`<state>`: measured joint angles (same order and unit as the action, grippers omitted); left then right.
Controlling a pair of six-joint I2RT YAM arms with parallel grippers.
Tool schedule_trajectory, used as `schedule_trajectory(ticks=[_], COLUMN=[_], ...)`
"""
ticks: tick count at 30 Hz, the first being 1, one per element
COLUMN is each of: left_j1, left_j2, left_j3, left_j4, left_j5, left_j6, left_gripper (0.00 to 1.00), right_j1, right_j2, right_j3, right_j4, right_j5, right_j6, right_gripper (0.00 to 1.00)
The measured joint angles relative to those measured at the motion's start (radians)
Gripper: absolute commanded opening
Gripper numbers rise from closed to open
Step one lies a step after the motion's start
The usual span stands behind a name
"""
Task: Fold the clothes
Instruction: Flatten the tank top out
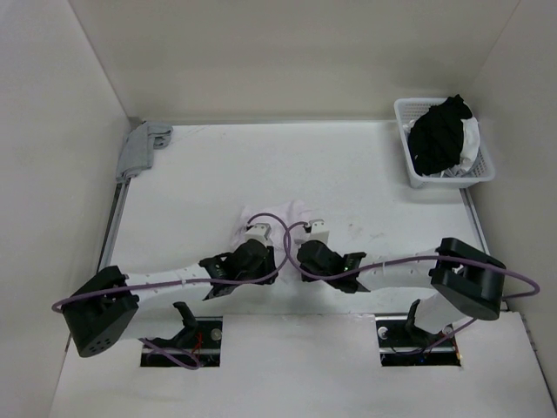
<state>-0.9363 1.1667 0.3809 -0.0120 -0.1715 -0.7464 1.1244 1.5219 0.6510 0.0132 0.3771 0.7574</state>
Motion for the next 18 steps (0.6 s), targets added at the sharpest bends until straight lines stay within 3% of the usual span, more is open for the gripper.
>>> schedule_trajectory(ticks=[3,8,13,18], left_j1=[-0.041,-0.064,-0.065,0.027], left_j2=[0.021,0.068,0.061,-0.135], left_j3=[0.012,0.04,0.047,0.044], left_j4=[0.001,-0.006,-0.031,-0.075], left_j5=[-0.022,-0.057,-0.084,-0.058], left_j6=[0.01,0.023,0.021,0.005], left_gripper=[0.22,0.04,0.03,0.03], right_j1=[-0.021,-0.032,-0.032,0.018], right_j2=[-0.019,-0.048,-0.077,-0.096], right_j3=[-0.027,-0.06,-0.089,-0.095], right_j4=[0.021,0.045,0.072,0.095], right_j5=[-0.004,-0.019,-0.043,-0.077], right_j6=[0.01,0.014,0.024,0.005], right_gripper=[0.04,0.16,0.4,0.49])
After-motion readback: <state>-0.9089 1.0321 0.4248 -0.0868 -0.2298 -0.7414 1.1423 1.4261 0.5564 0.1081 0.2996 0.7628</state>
